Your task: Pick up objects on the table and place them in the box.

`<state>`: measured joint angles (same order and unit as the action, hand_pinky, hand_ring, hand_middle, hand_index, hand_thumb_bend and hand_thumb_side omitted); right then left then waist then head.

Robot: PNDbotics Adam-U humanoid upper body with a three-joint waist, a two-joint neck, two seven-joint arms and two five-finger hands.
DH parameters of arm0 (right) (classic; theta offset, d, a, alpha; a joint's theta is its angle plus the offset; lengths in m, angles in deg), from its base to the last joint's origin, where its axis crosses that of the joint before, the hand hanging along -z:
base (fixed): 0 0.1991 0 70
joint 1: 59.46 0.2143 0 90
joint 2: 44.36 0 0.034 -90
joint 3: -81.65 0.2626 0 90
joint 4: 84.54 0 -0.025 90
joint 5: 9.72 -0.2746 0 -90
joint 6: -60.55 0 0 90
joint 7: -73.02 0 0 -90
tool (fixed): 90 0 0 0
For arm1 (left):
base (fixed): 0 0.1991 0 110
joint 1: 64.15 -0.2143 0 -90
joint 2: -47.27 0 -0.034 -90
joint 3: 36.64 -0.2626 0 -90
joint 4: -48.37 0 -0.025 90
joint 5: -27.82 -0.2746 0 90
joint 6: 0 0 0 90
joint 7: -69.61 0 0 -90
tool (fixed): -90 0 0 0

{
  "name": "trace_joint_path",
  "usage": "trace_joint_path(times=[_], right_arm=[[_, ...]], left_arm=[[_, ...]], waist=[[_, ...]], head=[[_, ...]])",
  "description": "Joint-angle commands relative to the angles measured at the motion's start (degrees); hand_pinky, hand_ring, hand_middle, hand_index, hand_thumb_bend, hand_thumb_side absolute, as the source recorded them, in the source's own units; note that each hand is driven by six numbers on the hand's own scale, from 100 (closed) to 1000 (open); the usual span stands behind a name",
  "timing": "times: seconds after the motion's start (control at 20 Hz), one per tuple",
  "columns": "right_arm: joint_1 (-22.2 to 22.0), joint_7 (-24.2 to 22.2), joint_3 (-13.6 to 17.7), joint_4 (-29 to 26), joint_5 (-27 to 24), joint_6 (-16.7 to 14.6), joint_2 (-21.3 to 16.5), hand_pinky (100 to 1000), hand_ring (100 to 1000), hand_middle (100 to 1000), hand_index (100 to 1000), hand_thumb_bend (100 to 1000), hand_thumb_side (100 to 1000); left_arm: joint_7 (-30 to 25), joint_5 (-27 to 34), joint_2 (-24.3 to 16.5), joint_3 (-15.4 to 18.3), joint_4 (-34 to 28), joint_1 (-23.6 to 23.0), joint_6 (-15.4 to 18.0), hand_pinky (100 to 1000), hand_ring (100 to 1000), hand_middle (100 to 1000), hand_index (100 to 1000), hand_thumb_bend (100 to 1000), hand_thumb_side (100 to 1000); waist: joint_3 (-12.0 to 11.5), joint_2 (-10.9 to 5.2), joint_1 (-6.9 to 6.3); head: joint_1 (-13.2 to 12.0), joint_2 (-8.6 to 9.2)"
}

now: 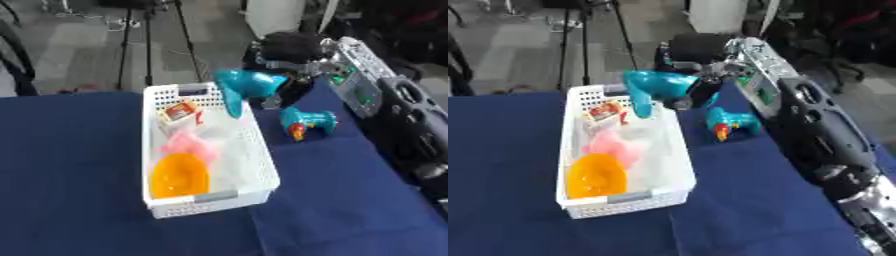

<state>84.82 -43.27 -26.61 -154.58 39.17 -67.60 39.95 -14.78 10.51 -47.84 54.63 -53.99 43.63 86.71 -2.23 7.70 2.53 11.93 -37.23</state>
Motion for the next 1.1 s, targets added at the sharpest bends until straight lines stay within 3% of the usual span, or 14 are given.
trace_joint_path(times=[0.05,0.1,0.15,0.25,0.3,0.4,0.75,0.85,0.9,1.0,1.05,1.1], right_arm=[[1.74,-3.73,-0.48,2.68,2.87,-4.37,1.52,546,649,724,814,533,420],[1.83,-4.42,-0.40,3.39,3.75,-4.80,1.96,641,739,804,853,560,475],[1.85,-4.82,-0.18,3.94,4.52,-5.02,2.23,695,774,837,868,579,505],[1.86,-4.89,0.14,4.52,5.59,-5.31,2.49,720,794,853,874,595,517],[1.84,-4.72,0.25,4.66,5.96,-5.39,2.51,793,842,893,897,634,548],[1.73,-4.08,0.49,4.67,6.54,-5.41,2.34,827,867,913,909,639,558],[0.76,0.93,2.73,1.45,5.25,-4.24,0.21,788,832,881,895,593,574],[-0.28,3.12,3.63,-1.07,3.25,-3.61,-1.16,747,802,856,882,552,565],[-1.00,4.20,3.97,-2.59,1.98,-3.14,-2.02,717,777,834,866,474,568],[-3.06,5.89,4.88,-5.88,-1.08,-1.63,-4.15,712,772,827,860,460,571],[-4.51,6.52,5.53,-7.37,-2.59,-0.66,-5.41,654,716,763,816,372,551],[-6.38,7.32,6.26,-9.19,-4.26,0.39,-6.96,654,716,763,816,372,551]], left_arm=[[-0.42,0.34,-0.51,-0.09,-0.83,1.17,0.14,510,676,743,837,717,727],[-0.46,0.35,-0.49,-0.11,-0.83,1.22,0.15,510,676,743,837,716,727],[-0.45,0.37,-0.47,-0.09,-0.83,1.24,0.14,510,676,742,837,716,726],[-0.43,0.40,-0.46,-0.07,-0.83,1.25,0.13,510,676,742,837,717,726],[-0.43,0.41,-0.45,-0.08,-0.82,1.24,0.13,510,676,742,837,716,727],[-0.45,0.43,-0.42,-0.11,-0.80,1.19,0.15,510,676,742,837,716,728],[-0.51,0.42,-0.42,-0.17,-0.69,0.97,0.16,510,676,742,837,716,728],[-0.52,0.41,-0.47,-0.16,-0.65,0.83,0.15,510,675,742,837,716,729],[-0.51,0.40,-0.51,-0.15,-0.64,0.77,0.15,510,675,742,836,715,731],[-0.46,0.35,-0.64,-0.08,-0.59,0.57,0.13,510,675,742,836,715,731],[-0.40,0.33,-0.69,-0.01,-0.55,0.45,0.11,509,675,741,836,713,734],[-0.35,0.31,-0.71,0.03,-0.53,0.36,0.11,509,675,741,836,713,734]], waist=[[-0.26,-1.09,-0.38],[-0.37,-1.12,-0.42],[-0.44,-1.15,-0.41],[-0.47,-1.18,-0.39],[-0.45,-1.20,-0.37],[-0.33,-1.25,-0.33],[0.59,-1.55,-0.50],[0.99,-1.60,-0.56],[1.15,-1.61,-0.56],[1.68,-1.63,-0.48],[2.12,-1.60,-0.40],[2.44,-1.55,-0.32]], head=[[0.60,0.76],[0.67,0.78],[0.71,0.84],[0.72,0.91],[0.69,0.92],[0.59,0.93],[0.10,1.02],[-0.38,1.00],[-0.58,0.99],[-1.13,0.88],[-1.59,0.82],[-1.93,0.80]])
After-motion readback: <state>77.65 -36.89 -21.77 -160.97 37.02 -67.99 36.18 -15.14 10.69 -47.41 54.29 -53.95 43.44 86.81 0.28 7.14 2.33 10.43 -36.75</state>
